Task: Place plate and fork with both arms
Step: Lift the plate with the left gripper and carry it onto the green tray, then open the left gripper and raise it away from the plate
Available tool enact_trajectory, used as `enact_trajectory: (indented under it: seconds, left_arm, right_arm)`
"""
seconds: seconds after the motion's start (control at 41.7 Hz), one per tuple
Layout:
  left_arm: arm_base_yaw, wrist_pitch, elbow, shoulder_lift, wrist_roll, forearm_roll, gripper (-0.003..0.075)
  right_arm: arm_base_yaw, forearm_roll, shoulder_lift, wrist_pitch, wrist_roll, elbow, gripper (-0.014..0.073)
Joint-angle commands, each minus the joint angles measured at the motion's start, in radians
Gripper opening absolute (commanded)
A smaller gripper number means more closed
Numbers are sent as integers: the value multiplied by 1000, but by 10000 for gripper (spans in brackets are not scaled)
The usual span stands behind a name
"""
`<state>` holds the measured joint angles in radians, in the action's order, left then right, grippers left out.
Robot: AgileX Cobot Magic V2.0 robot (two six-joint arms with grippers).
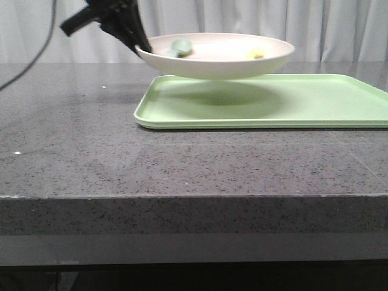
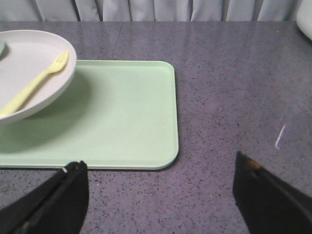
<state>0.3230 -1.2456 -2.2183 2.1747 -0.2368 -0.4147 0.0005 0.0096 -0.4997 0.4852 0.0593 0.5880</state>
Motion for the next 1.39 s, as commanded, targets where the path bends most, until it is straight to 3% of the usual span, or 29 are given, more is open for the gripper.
enact_trajectory:
  seconds: [0.0, 0.335, 0.839, 1.006, 1.246, 1.366]
  left_arm:
    - [59, 36, -105, -19, -75, -9, -18]
    - [158, 63, -227, 93, -211, 85, -18]
    - [193, 46, -227, 100, -220, 115, -11]
    - [193, 23, -227, 100, -212, 115, 90]
    - [193, -24, -227, 79, -120, 145, 335]
    - [193, -24, -227, 26, -29, 145, 337]
  right_arm:
    - [1, -10, -9, -80, -4, 33, 624]
    - [1, -10, -9, -80, -4, 33, 624]
    - [1, -10, -9, -80, -4, 33, 624]
    - [1, -10, -9, -80, -4, 33, 624]
    - [1, -10, -9, -80, -4, 33, 624]
    - [1, -10, -9, -80, -4, 33, 624]
